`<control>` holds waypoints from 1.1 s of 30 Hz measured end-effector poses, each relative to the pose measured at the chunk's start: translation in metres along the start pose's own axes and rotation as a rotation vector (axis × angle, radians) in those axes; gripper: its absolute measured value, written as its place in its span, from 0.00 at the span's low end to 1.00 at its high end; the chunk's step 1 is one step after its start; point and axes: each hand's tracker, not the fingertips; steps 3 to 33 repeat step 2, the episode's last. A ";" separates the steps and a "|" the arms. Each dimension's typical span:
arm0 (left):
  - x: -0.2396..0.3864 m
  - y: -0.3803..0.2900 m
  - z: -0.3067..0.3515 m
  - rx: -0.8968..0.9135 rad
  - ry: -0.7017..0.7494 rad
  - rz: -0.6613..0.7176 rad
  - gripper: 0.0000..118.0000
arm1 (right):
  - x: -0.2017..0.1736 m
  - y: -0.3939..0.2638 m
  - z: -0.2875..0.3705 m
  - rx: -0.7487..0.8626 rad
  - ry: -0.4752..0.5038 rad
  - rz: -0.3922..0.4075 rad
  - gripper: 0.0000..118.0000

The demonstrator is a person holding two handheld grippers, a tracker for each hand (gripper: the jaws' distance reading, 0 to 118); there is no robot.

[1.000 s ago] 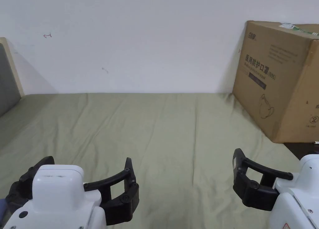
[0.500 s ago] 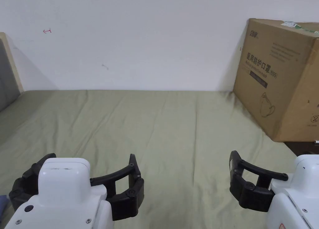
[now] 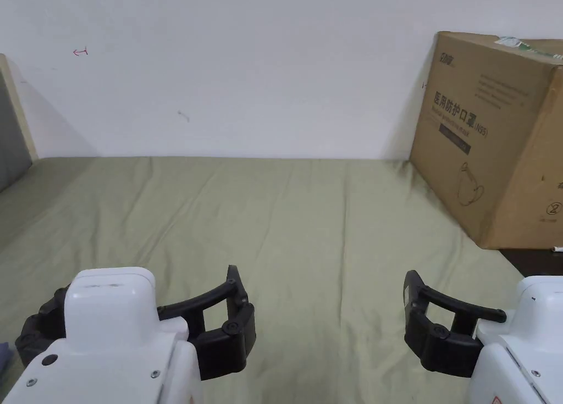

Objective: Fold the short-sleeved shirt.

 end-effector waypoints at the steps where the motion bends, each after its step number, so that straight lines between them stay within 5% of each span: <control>1: -0.001 0.001 -0.001 -0.007 0.000 0.005 1.00 | 0.000 0.000 0.000 0.000 -0.002 0.000 1.00; 33: 0.001 0.001 -0.002 -0.014 0.010 0.005 1.00 | 0.001 0.000 0.000 0.000 -0.003 -0.002 1.00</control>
